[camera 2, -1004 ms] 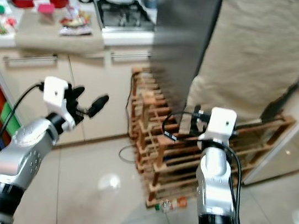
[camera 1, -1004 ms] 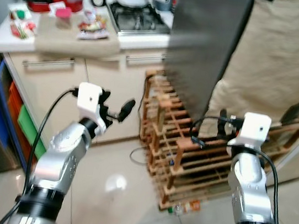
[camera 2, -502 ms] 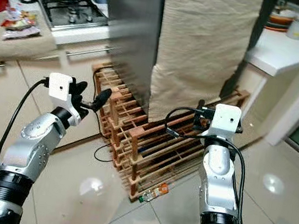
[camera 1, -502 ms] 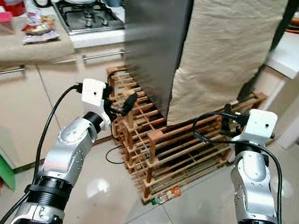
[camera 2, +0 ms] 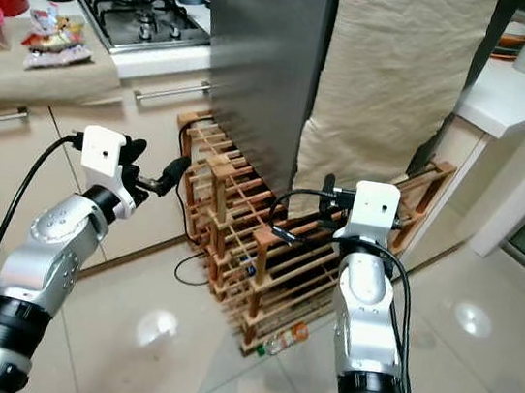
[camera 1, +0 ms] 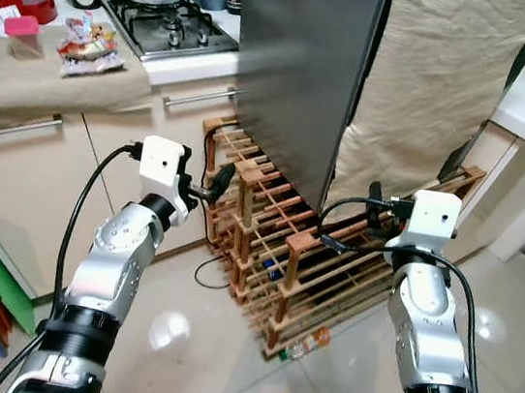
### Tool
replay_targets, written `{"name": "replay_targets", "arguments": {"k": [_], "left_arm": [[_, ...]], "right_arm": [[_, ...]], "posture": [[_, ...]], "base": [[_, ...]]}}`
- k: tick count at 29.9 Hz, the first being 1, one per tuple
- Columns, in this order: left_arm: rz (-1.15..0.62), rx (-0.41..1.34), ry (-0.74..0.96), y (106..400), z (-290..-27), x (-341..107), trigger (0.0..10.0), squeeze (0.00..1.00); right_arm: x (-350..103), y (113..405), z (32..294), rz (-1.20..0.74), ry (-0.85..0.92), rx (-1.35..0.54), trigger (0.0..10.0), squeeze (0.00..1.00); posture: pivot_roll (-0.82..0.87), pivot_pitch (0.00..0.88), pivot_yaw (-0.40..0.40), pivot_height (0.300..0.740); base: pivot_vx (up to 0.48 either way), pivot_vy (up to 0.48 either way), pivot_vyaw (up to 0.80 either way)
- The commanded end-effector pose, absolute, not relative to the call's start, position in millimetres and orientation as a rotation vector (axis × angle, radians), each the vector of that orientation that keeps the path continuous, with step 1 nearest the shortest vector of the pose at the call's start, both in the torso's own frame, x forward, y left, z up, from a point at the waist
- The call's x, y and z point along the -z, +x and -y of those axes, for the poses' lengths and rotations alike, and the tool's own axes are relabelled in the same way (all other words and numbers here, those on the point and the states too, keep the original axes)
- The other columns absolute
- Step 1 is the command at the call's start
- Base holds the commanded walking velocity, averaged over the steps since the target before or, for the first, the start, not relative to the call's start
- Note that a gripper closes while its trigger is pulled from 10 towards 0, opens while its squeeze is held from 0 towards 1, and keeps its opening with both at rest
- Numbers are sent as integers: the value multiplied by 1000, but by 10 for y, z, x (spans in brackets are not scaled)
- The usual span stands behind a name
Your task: Restocking fridge
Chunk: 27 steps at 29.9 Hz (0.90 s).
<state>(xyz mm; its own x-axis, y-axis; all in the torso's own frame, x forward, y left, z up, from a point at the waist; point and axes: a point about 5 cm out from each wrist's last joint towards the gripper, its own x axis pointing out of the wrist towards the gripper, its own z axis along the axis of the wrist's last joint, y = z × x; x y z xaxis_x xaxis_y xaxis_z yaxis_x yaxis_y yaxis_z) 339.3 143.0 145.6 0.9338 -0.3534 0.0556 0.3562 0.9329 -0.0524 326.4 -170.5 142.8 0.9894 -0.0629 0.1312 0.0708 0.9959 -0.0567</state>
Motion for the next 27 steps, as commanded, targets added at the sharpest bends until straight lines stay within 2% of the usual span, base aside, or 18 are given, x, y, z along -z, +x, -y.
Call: {"name": "replay_targets", "arguments": {"k": [1, 8, 17, 22, 27], "left_arm": [[41, 388, -44, 3424, -1341, -1475, 10000, 0], [36, 331, -72, 3396, -1461, -1423, 10000, 0], [107, 307, -118, 3380, -1427, -1504, 10000, 0], [139, 279, -117, 3374, -1449, -1570, 10000, 0], [202, 395, -95, 3303, -1322, -1709, 10000, 0]], "right_arm": [[-1401, 3255, 1749, 115, -54, 77, 10000, 0], [-1346, 3266, 1775, 96, -42, 78, 10000, 0], [-1350, 3291, 1653, 101, -72, -4, 10000, 0], [-1412, 3313, 1625, 121, -96, -4, 10000, 0], [-1481, 3293, 1656, 152, -103, 18, 10000, 0]], "posture": [[-142, 0, 71, 740], [-139, 0, 69, 740], [-129, 0, 54, 740], [-130, 0, 55, 740], [-131, 0, 55, 740]], "base": [[0, 0, -531], [0, 0, -536], [0, 0, -545], [453, 0, -178], [480, 0, 0]]}}
